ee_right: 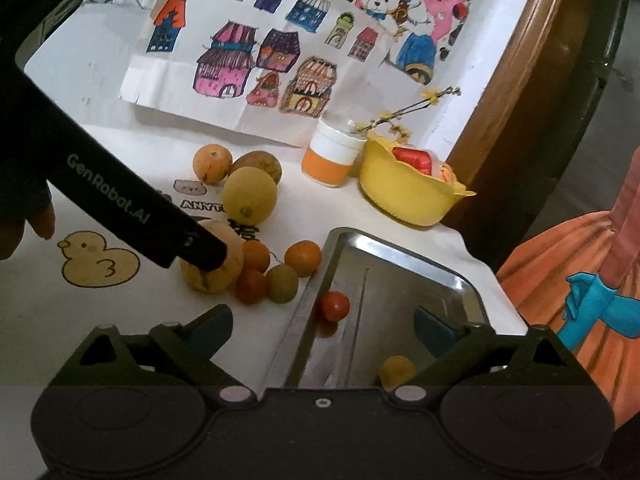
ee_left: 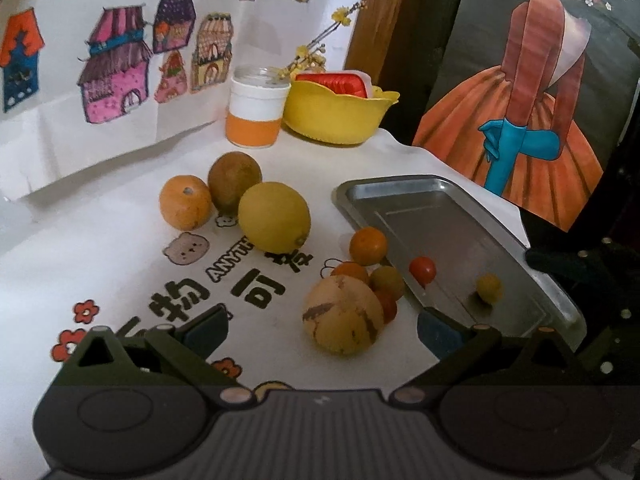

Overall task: Organize fruits
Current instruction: 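Grasp the large striped fruit with the left tool while the right tool grasps a red cherry tomato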

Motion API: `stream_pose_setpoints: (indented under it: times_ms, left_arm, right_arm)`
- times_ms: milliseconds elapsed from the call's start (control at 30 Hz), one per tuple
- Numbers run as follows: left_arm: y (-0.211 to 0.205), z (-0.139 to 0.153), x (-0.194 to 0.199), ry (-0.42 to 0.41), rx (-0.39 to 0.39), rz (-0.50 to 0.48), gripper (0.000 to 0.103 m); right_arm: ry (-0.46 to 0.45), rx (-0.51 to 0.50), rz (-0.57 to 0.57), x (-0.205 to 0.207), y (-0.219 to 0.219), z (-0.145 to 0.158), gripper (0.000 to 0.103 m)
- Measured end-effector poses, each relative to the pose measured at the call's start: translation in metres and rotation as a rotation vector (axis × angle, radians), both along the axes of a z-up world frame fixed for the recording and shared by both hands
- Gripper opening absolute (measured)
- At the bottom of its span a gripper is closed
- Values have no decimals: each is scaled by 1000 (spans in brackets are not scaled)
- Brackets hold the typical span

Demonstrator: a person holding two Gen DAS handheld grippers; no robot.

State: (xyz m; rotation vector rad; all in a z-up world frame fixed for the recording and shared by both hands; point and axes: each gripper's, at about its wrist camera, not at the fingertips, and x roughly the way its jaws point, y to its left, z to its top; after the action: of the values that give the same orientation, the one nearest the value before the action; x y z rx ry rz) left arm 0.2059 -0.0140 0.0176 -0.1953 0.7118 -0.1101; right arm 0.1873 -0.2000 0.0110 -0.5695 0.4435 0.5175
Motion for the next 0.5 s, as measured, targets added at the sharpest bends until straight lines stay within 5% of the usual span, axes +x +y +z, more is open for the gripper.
stream_pose_setpoints:
  times_ms: [200, 500]
  left_arm:
    - [2, -6, 9, 5, -31, -26, 99]
    - [4, -13, 16, 35, -77, -52, 79]
  right_arm:
    - [28, -12, 20, 9, 6, -8, 81]
    - [47, -23, 66, 19, 21, -12, 57]
